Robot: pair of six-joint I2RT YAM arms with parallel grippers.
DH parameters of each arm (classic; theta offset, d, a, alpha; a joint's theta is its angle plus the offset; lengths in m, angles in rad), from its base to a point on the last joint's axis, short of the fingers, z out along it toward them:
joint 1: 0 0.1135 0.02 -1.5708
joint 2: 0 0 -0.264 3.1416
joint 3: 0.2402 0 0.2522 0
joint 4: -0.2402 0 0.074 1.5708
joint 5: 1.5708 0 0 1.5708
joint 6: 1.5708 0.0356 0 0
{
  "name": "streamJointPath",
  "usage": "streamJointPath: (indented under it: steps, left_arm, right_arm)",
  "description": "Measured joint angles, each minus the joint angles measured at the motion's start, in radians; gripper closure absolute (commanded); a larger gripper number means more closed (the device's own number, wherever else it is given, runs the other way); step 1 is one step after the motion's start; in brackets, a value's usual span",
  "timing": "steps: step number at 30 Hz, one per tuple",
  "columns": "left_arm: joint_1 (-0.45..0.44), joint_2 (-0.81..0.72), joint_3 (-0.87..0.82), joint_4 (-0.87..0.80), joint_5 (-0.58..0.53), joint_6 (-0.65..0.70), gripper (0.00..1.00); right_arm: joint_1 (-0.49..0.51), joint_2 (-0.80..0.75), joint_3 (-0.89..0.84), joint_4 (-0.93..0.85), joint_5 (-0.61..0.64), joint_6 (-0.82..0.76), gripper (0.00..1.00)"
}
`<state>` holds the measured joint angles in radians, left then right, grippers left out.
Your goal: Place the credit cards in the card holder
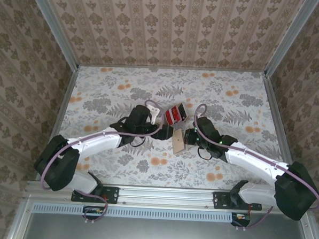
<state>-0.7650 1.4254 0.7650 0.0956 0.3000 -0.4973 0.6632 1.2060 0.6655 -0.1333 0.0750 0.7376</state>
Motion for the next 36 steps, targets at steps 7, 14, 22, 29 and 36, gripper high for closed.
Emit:
streamJointPath:
  steps: [7, 14, 22, 29, 36]
  left_arm:
    - [-0.007, 0.063, 0.008, -0.009, 0.0, -0.043, 0.06]
    - [-0.008, 0.116, 0.031, -0.035, 0.019, -0.058, 0.08]
    - [-0.012, 0.149, 0.04, -0.027, 0.037, -0.089, 0.13]
    - [-0.015, 0.164, 0.092, -0.013, 0.048, -0.095, 0.13]
    - [-0.023, 0.203, 0.097, -0.013, 0.055, -0.095, 0.19]
  right_arm:
    - [0.0, -0.064, -0.039, 0.013, -0.005, 0.016, 0.94]
    - [0.0, -0.065, -0.05, 0.034, -0.037, 0.029, 0.94]
    - [0.0, -0.048, -0.058, 0.048, -0.065, 0.034, 0.93]
    - [0.0, -0.048, -0.058, 0.059, -0.082, 0.044, 0.93]
    - [0.0, -0.05, -0.058, 0.059, -0.084, 0.049, 0.93]
